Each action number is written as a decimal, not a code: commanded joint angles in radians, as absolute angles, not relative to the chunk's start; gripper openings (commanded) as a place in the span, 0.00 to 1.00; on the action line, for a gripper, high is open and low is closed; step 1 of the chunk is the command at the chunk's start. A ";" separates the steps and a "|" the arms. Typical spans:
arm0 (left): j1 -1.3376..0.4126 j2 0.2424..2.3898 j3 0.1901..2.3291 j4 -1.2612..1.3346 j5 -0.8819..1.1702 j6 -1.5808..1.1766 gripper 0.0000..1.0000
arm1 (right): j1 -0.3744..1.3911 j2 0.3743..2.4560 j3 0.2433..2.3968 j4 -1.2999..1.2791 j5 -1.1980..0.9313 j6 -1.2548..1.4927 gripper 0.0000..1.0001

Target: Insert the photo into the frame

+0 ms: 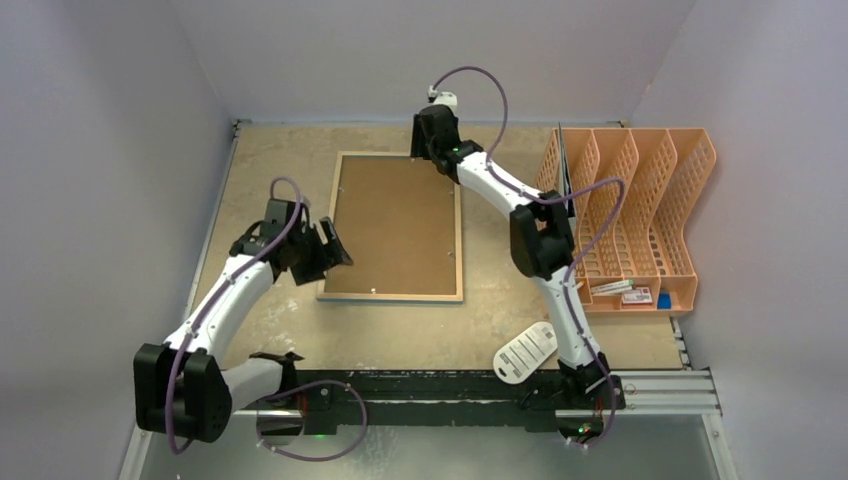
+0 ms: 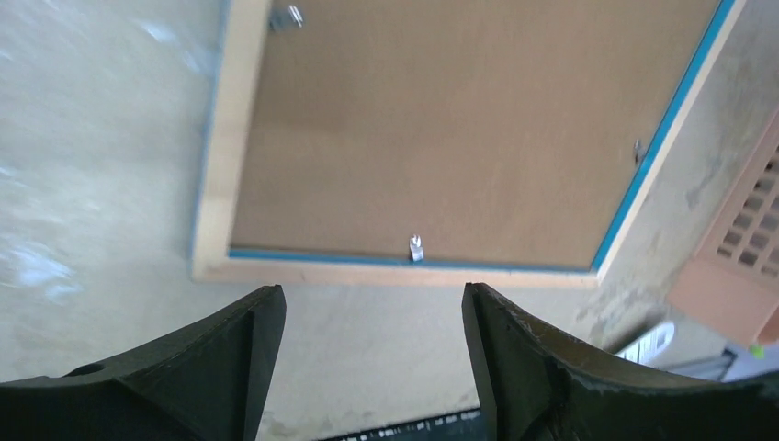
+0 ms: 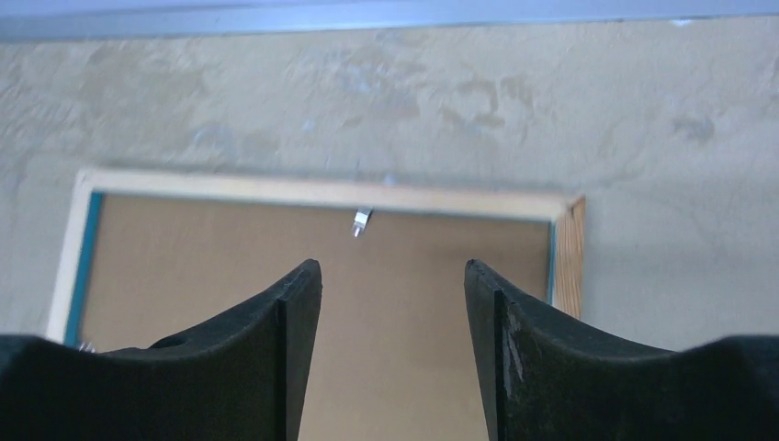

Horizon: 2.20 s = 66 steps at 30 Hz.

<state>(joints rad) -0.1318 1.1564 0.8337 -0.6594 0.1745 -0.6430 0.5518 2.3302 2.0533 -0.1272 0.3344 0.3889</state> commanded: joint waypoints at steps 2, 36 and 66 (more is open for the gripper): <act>-0.236 1.126 0.733 -0.601 0.296 -0.764 0.73 | 0.506 2.471 2.262 -0.070 0.395 0.373 0.61; -0.147 1.355 0.678 -0.404 0.197 -0.852 0.69 | 0.433 2.514 2.132 -0.138 -0.090 0.204 0.61; 0.091 1.557 1.087 -0.512 0.072 -0.412 0.72 | 0.488 1.847 1.564 -0.129 -0.109 0.428 0.60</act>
<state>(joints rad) 0.0849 1.4429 1.0138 -0.5964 0.0154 -0.5182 0.4438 1.8828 1.6211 -0.1280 -0.0628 0.3691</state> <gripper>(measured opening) 0.747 0.604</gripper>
